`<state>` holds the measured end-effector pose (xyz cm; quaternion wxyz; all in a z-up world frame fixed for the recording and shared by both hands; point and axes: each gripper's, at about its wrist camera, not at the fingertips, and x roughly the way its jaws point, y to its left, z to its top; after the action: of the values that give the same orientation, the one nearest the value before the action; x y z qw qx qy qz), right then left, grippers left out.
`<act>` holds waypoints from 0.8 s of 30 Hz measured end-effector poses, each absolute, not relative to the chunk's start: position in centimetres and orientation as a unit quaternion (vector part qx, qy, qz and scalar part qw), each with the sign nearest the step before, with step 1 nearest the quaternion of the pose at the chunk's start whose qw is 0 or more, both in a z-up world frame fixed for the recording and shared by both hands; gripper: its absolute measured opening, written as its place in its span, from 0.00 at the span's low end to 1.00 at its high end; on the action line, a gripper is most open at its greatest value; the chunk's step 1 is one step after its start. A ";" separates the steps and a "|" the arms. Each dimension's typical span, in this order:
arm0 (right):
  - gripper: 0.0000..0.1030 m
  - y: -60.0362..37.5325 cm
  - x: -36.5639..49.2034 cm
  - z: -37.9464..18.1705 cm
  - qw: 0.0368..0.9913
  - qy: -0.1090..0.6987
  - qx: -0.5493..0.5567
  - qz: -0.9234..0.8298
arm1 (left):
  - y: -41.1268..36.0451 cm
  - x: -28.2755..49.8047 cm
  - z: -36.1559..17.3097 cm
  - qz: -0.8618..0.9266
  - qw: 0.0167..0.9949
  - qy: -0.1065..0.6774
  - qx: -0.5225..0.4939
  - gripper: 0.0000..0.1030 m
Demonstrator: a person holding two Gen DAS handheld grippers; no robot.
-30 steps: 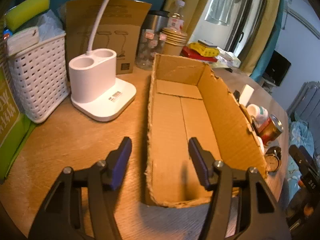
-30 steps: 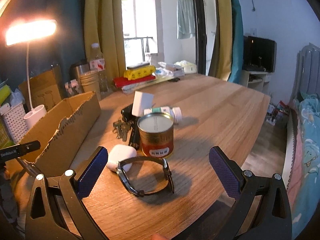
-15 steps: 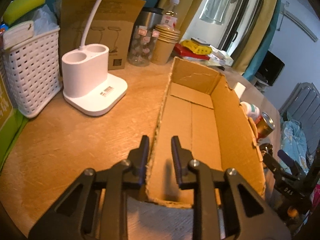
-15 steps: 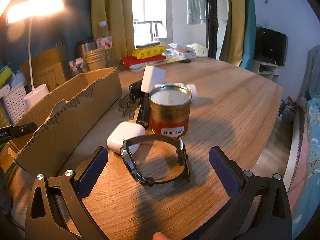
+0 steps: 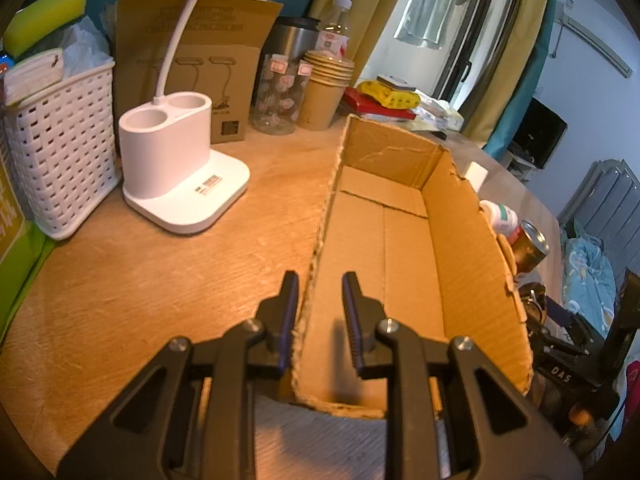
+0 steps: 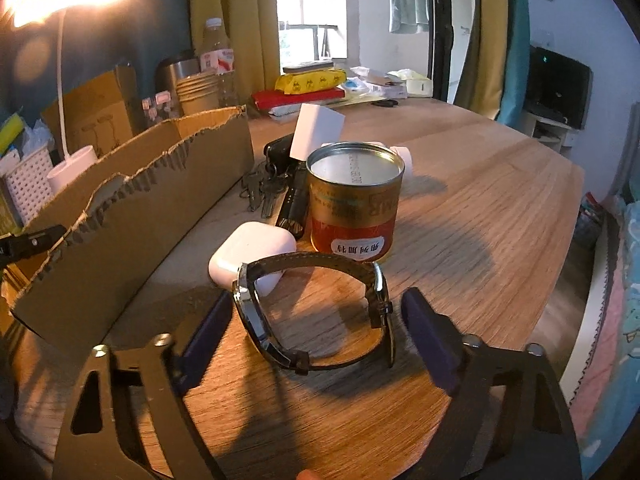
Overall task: Organize rigid objects
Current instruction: 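Move the left tool to the box rim while the right tool approaches the black watch, then grasp the black watch with the right tool and carry it over the box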
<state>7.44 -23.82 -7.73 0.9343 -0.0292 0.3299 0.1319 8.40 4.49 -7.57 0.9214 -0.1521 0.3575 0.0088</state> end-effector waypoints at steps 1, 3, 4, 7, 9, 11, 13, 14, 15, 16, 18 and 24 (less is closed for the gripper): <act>0.75 -23.8 7.4 -7.7 0.934 0.330 -0.032 0.135 | 4.5 8.4 -7.6 0.009 0.922 0.357 -0.151 0.22; 0.74 -23.6 7.4 -7.9 0.933 0.331 -0.037 0.135 | 4.5 8.3 -7.6 0.009 0.922 0.356 -0.152 0.22; 0.74 -23.6 7.4 -7.9 0.933 0.331 -0.036 0.138 | 4.5 8.3 -7.6 0.010 0.922 0.356 -0.151 0.22; 0.73 -23.5 7.3 -7.9 0.932 0.330 -0.035 0.144 | 4.5 8.2 -7.6 0.011 0.923 0.355 -0.150 0.22; 0.72 -23.5 7.1 -7.9 0.933 0.328 -0.036 0.144 | 4.6 8.2 -7.5 0.011 0.923 0.354 -0.150 0.22; 0.72 -23.6 7.1 -7.8 0.933 0.327 -0.034 0.144 | 4.6 8.2 -7.5 0.011 0.923 0.354 -0.150 0.22; 0.71 -23.6 7.1 -7.7 0.934 0.325 -0.034 0.145 | 4.5 8.2 -7.5 0.011 0.923 0.354 -0.150 0.22; 0.71 -23.6 6.9 -7.7 0.934 0.324 -0.033 0.146 | 4.5 8.2 -7.5 0.011 0.923 0.354 -0.151 0.22; 0.71 -23.6 6.9 -7.6 0.935 0.322 -0.034 0.147 | 4.6 8.2 -7.5 0.011 0.923 0.354 -0.151 0.22; 0.71 -23.6 6.8 -7.6 0.935 0.322 -0.034 0.147 | 4.5 8.2 -7.5 0.011 0.923 0.354 -0.151 0.22; 0.71 -23.7 6.7 -7.5 0.935 0.320 -0.034 0.148 | 4.5 8.2 -7.5 0.011 0.923 0.354 -0.151 0.22; 0.70 -23.9 6.5 -7.0 0.938 0.311 -0.028 0.148 | 4.5 8.2 -7.5 0.011 0.923 0.354 -0.151 0.22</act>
<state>6.46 -23.90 -6.95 0.9383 -0.0280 0.3110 0.1483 8.23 4.52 -7.52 0.9229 -0.1508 0.3542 0.0111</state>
